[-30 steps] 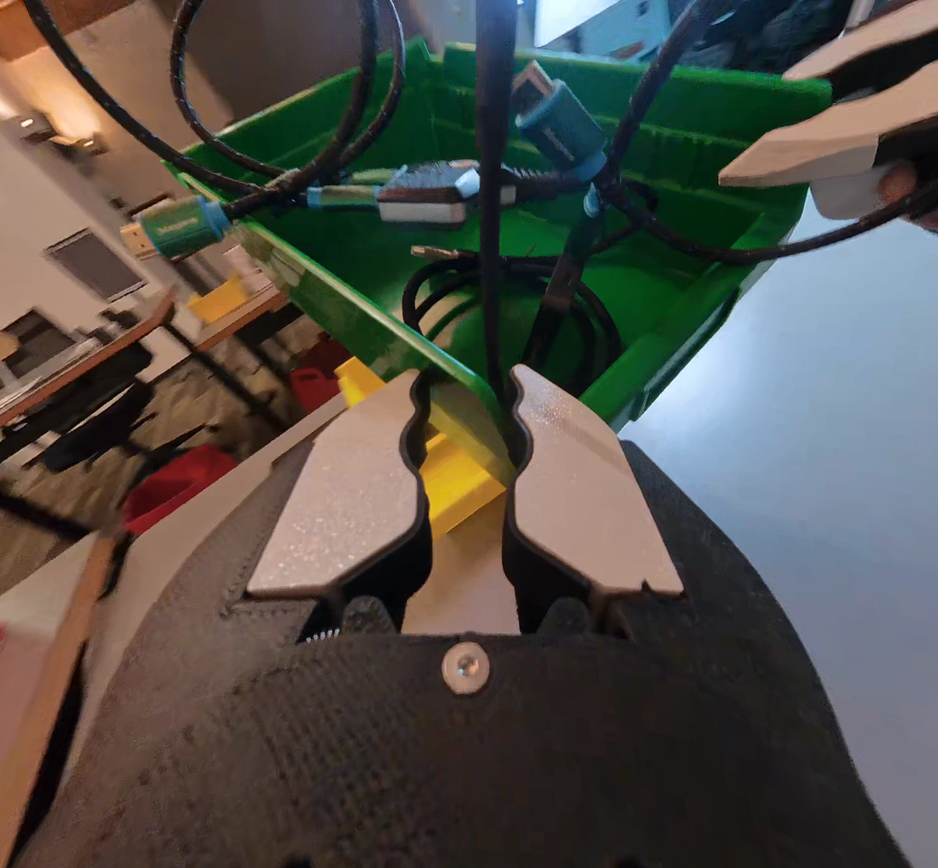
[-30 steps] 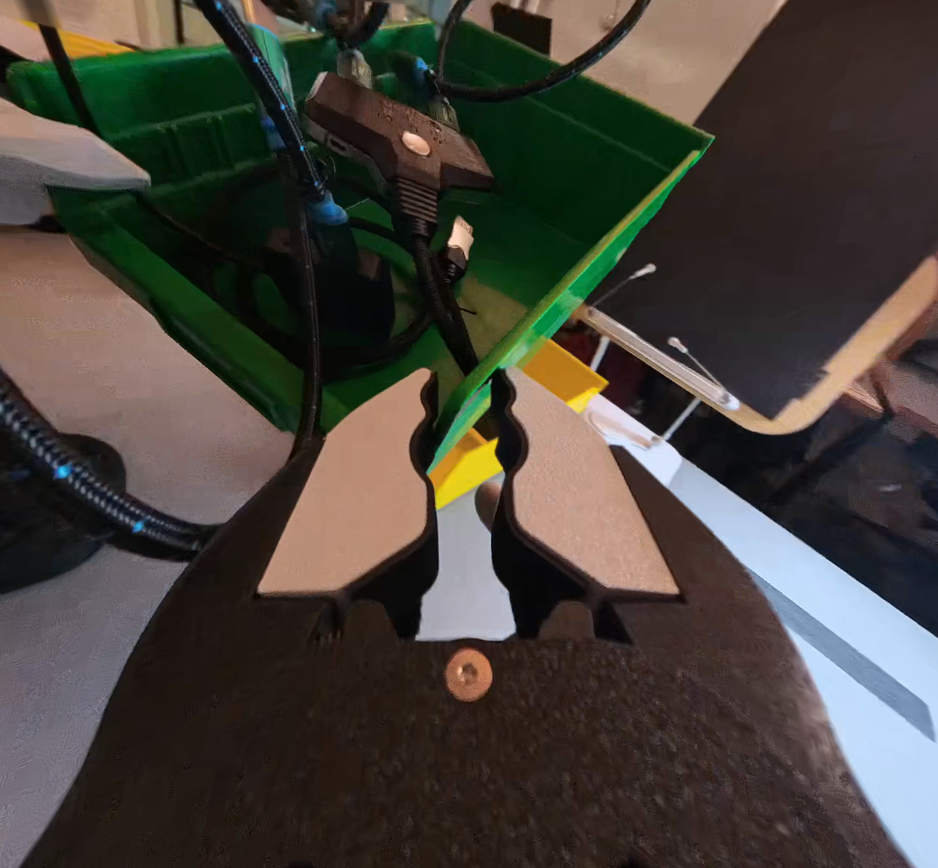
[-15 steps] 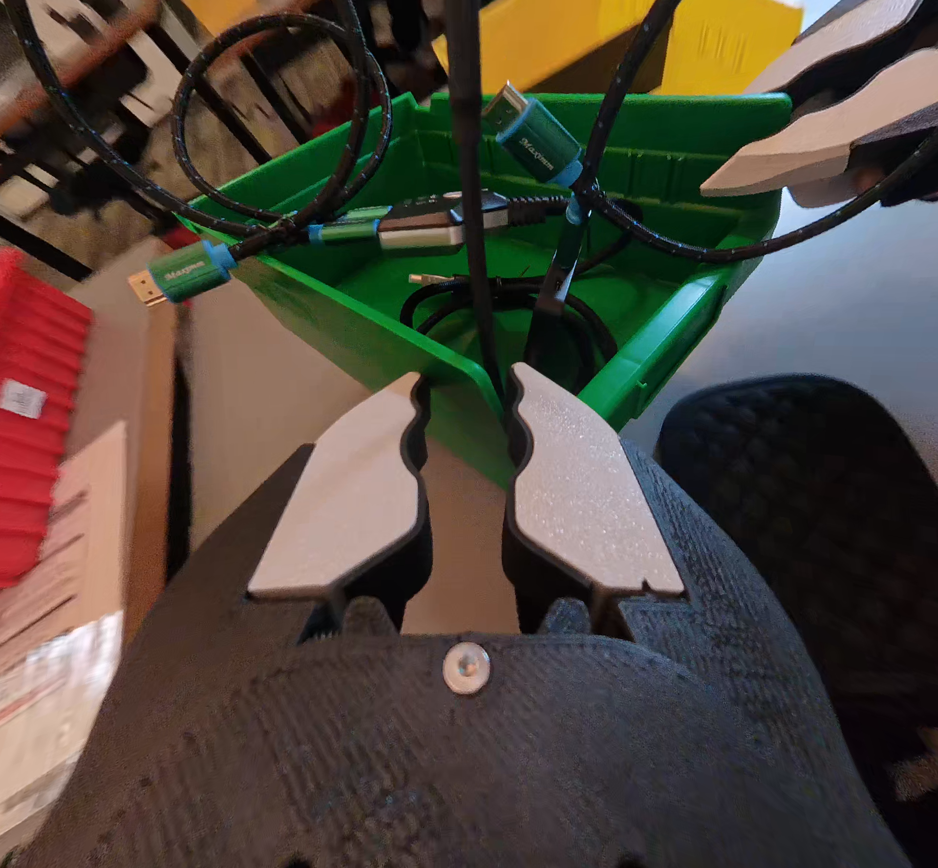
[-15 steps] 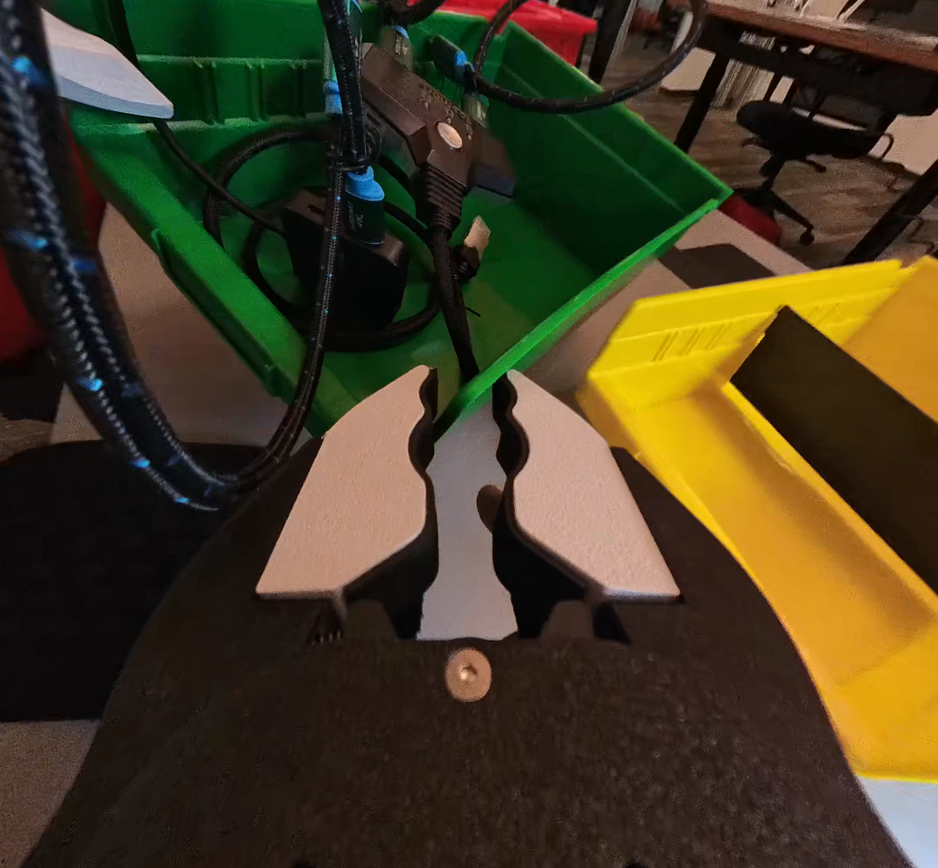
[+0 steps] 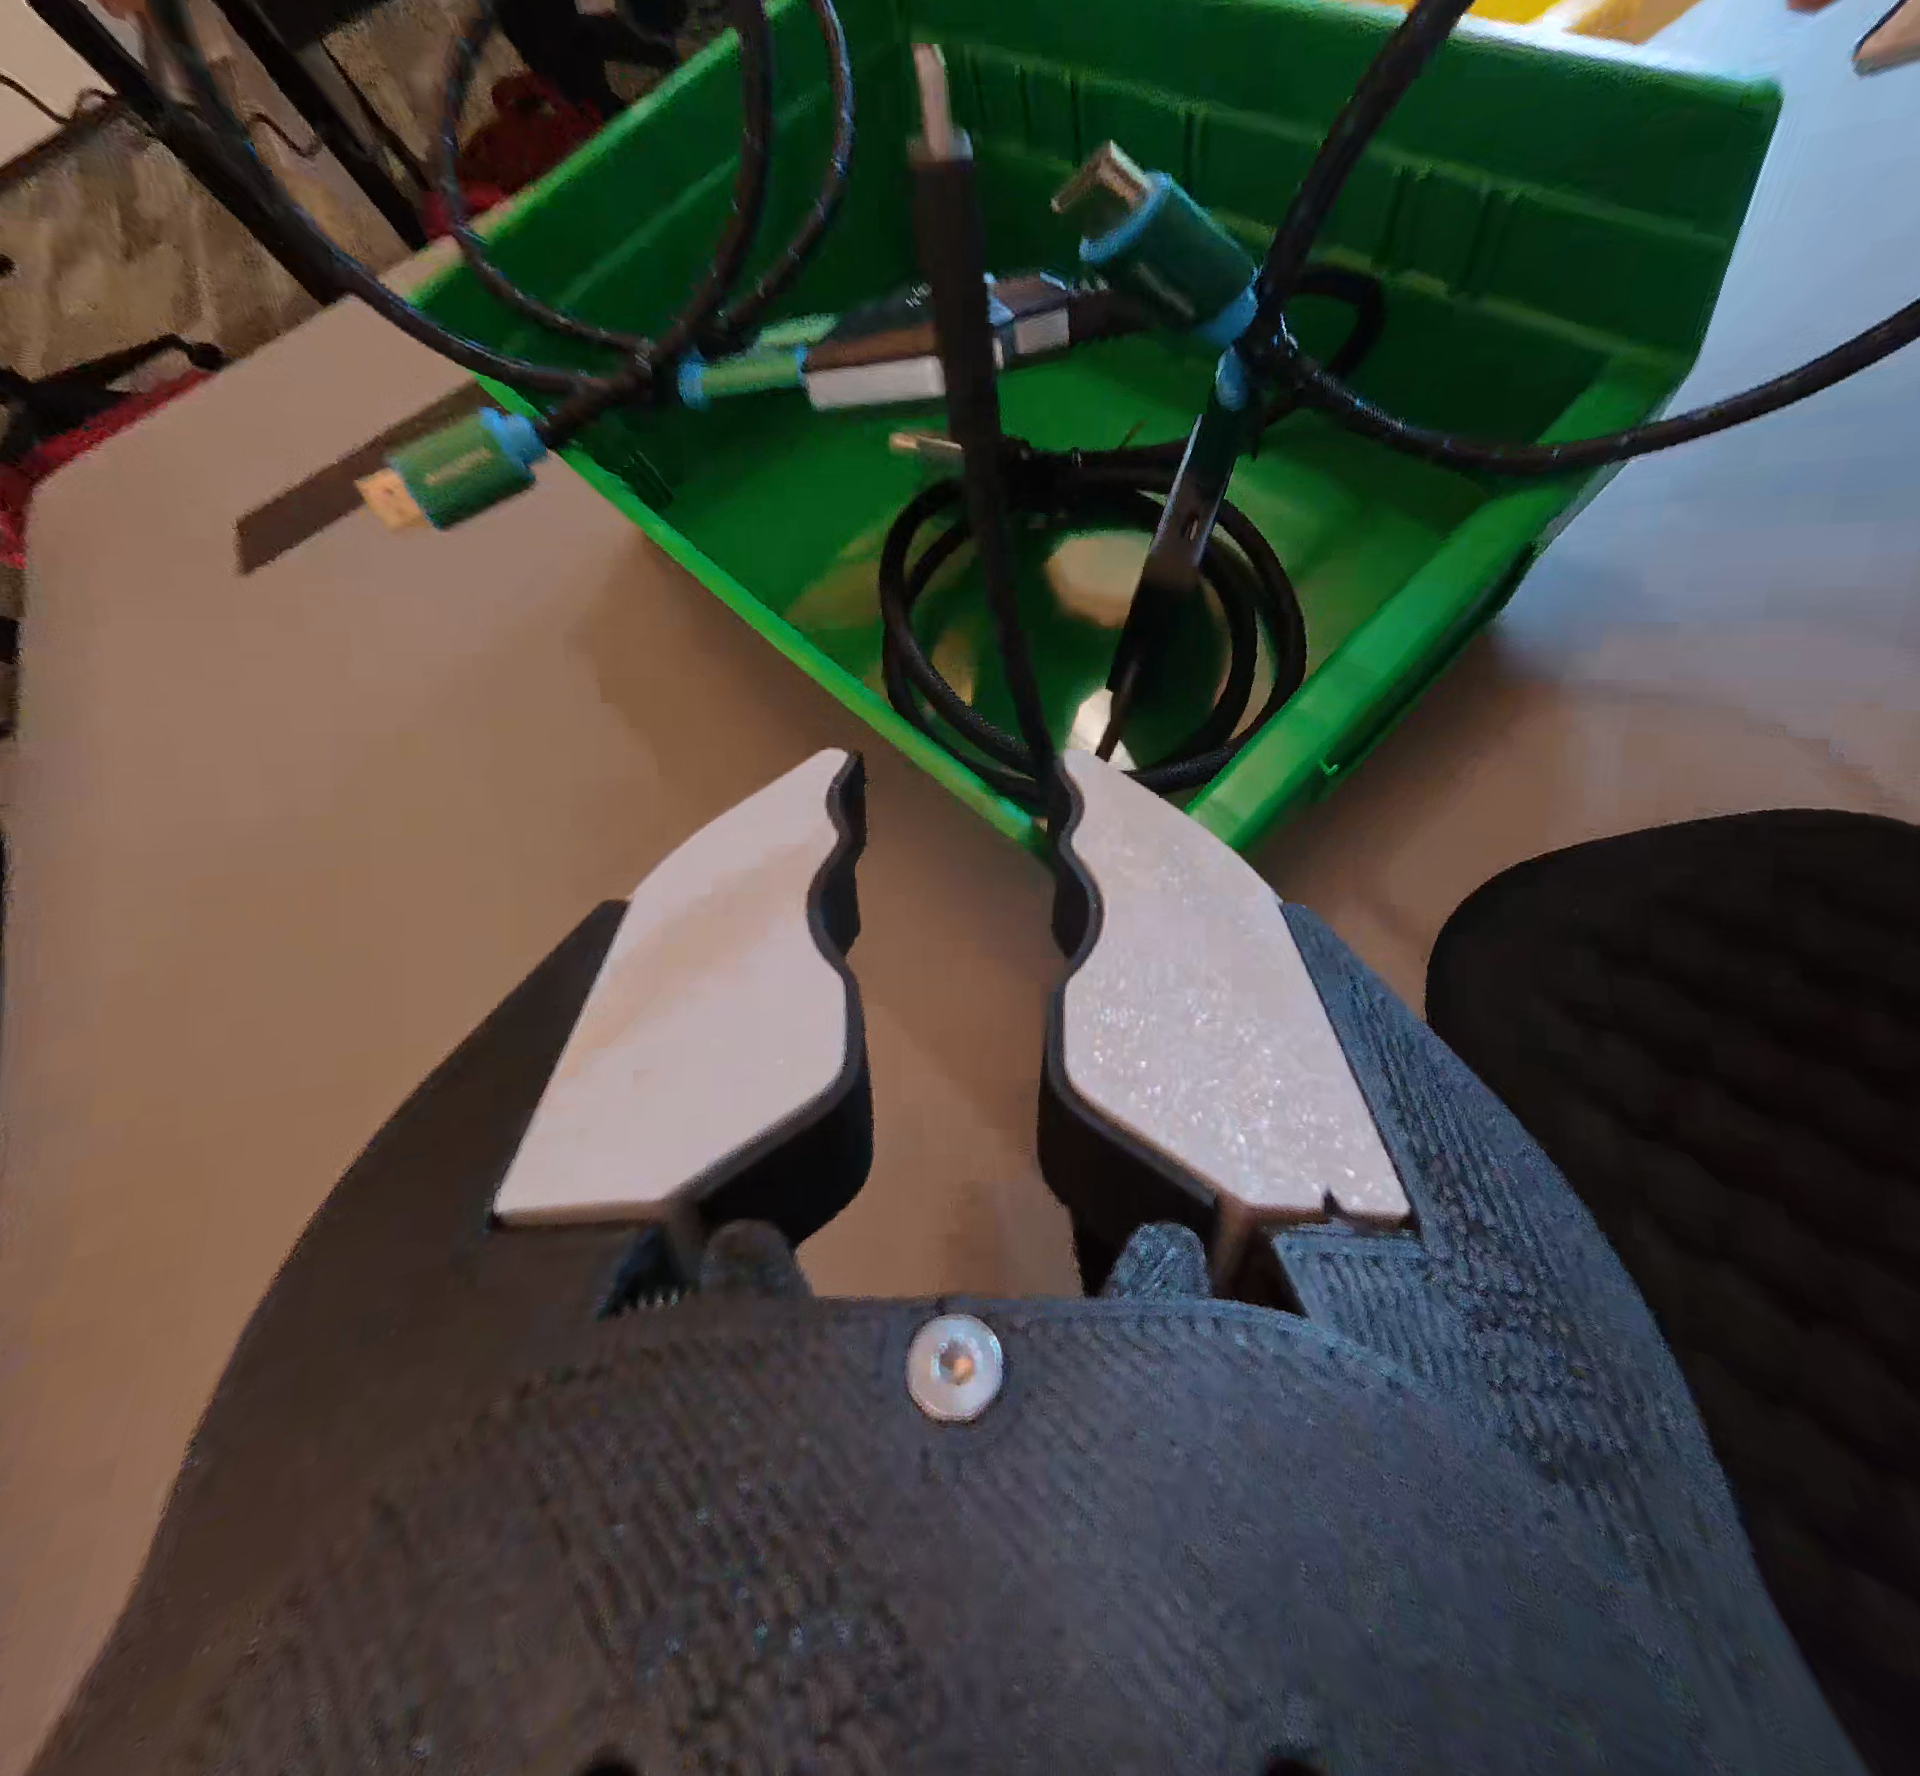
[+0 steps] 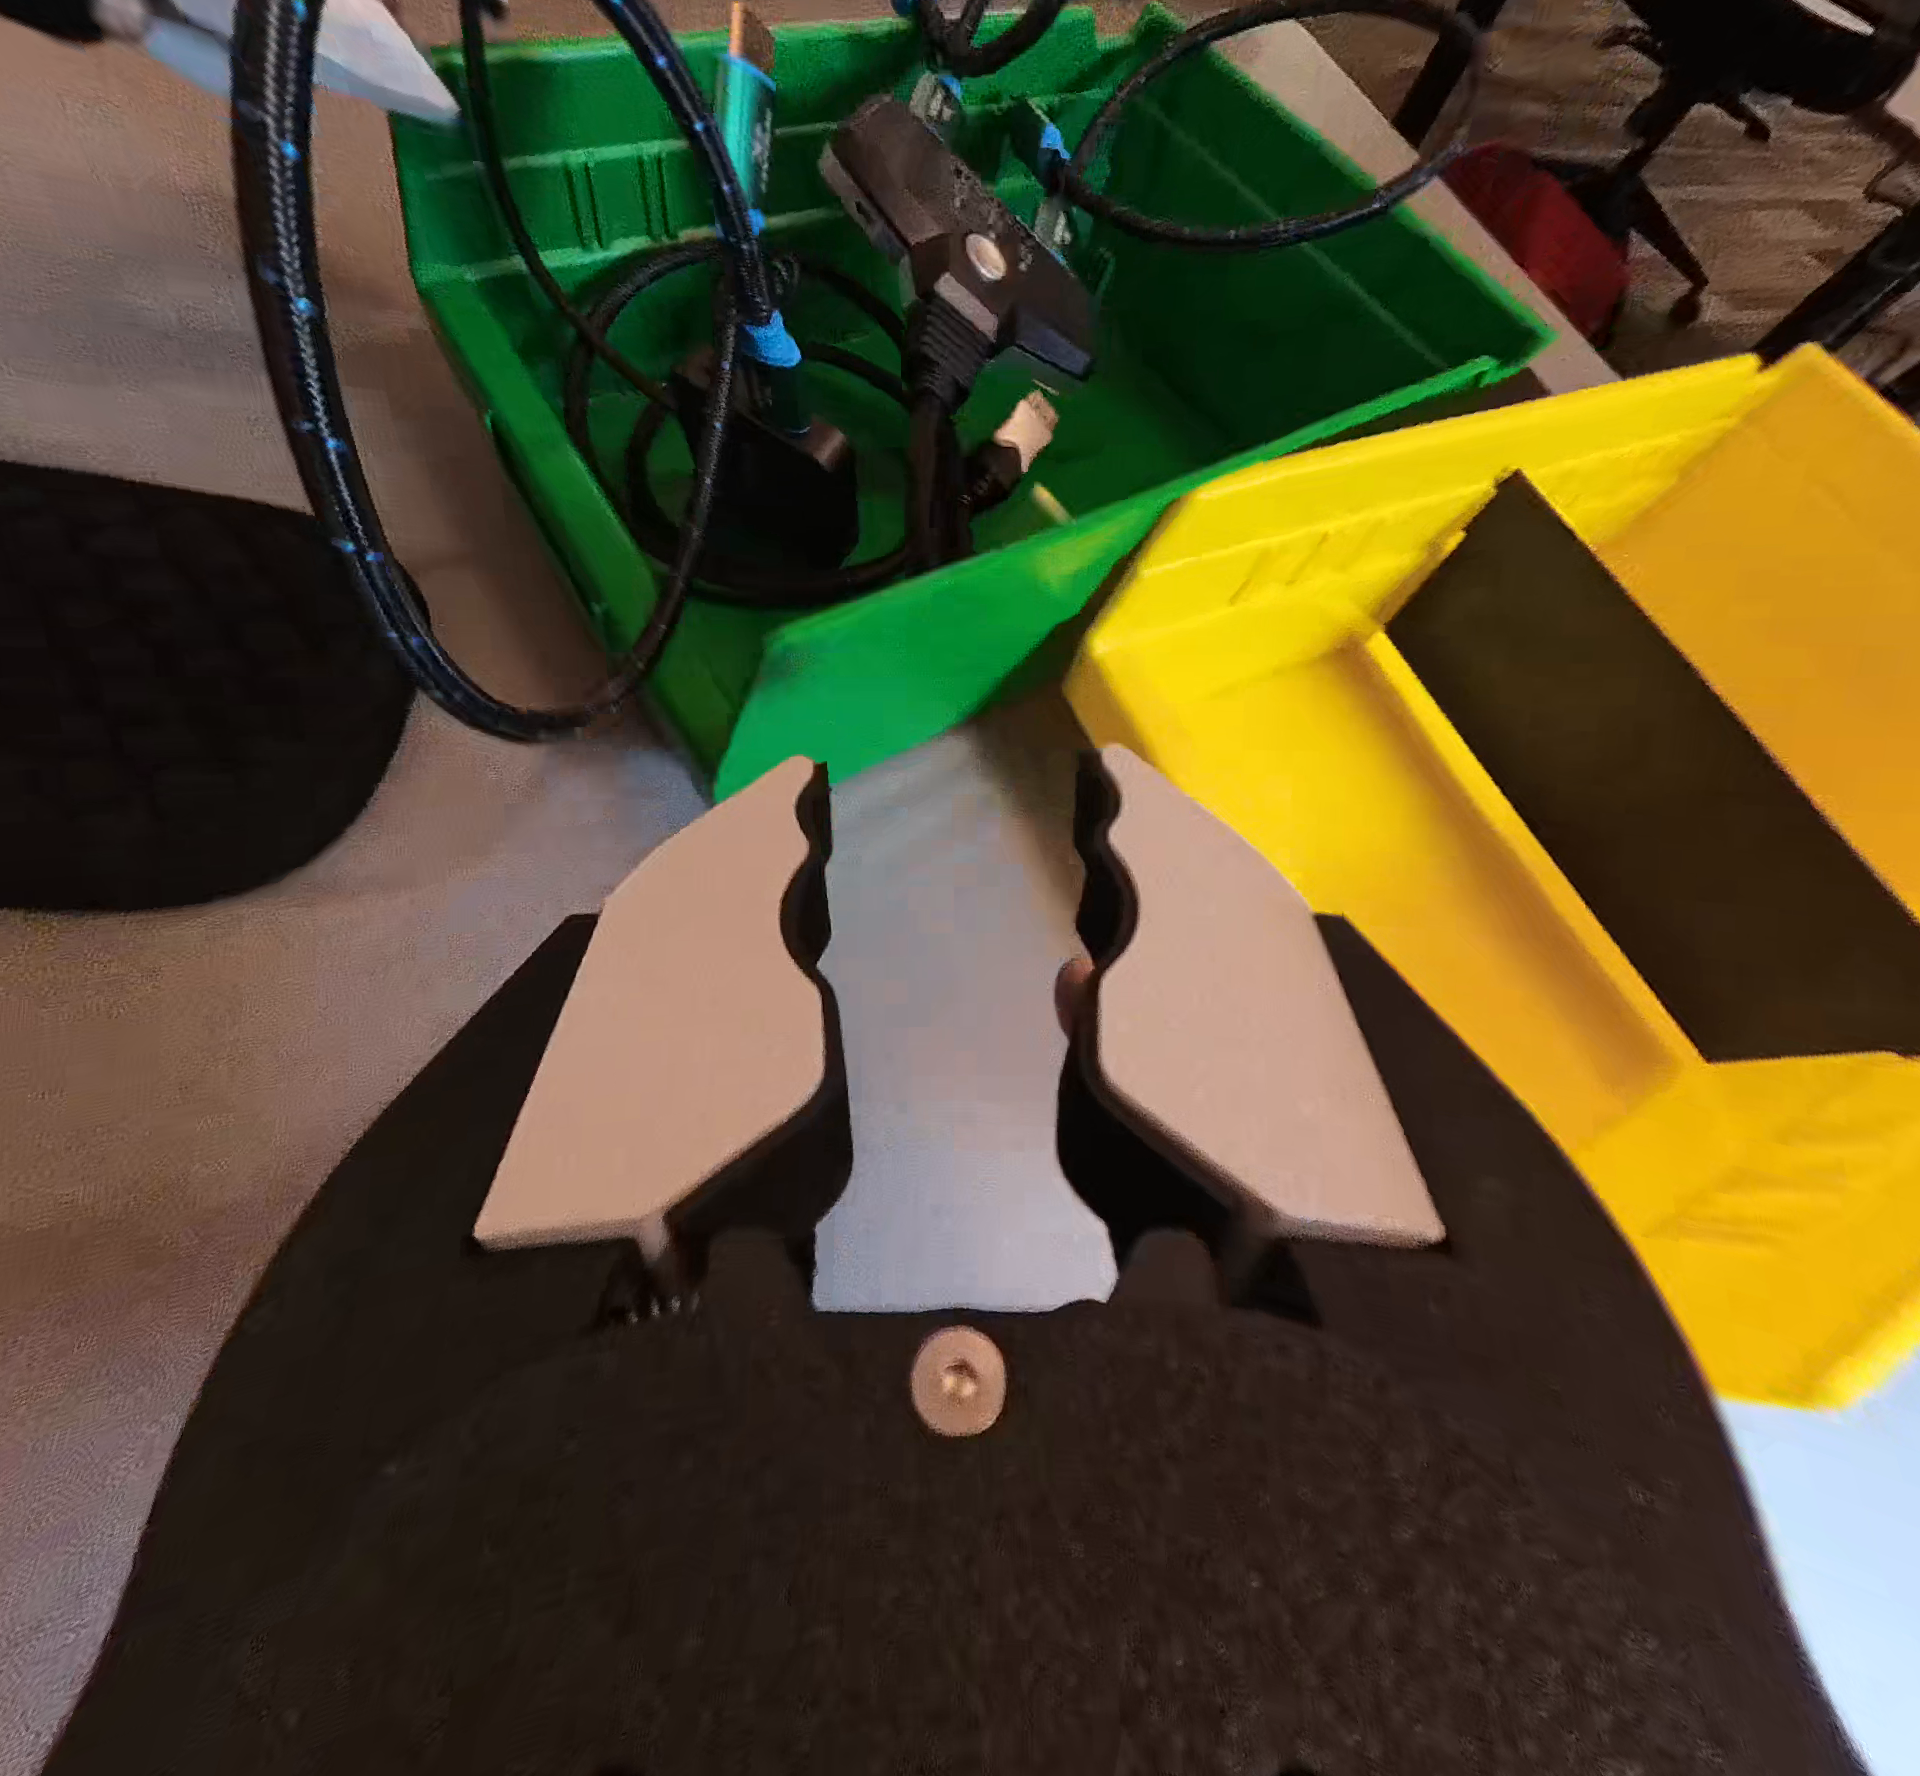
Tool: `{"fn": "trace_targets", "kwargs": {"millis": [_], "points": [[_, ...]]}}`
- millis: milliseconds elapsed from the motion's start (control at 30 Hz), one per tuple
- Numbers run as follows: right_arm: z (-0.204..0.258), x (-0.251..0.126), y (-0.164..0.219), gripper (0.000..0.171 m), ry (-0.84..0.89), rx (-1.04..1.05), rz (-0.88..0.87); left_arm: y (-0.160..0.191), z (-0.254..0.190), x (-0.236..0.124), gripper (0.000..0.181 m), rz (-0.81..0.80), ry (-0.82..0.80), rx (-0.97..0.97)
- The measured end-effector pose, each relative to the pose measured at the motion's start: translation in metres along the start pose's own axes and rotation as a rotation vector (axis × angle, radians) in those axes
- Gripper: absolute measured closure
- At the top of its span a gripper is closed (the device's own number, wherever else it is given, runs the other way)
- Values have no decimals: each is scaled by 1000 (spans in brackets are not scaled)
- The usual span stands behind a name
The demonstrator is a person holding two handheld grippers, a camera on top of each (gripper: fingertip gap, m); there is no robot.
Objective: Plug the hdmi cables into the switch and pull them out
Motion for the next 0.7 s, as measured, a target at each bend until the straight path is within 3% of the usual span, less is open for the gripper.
{"fn": "trace_targets", "kwargs": {"millis": [100, 200, 433, 533, 700], "points": [[-27, -21, 18, 119, 2, -70, 138, -16, 1, -25, 143, -67, -38, 43], [-39, -9, 34, 113, 25, -221, 336, -28, -29, -33, 142, -80, 94, 125], [-46, 59, 47, 109, -42, -340, 553, -25, -92, 14, 142, 126, 217, 364], [-48, 72, 54, 115, -50, -363, 591, -24, -97, 30, 141, 161, 198, 404], [-50, 69, 56, 141, -36, -345, 556, -16, -98, 43, 136, 235, 201, 437]]}}
Point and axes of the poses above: each gripper's, where its closed fingertips meet, x out along the fingers, y out of its underside, z = x × y across the jaws, the point moved 7 cm from there along -x, back along the fingers, and after that the axes turned 15 degrees about -x, right-handed, at the moved point
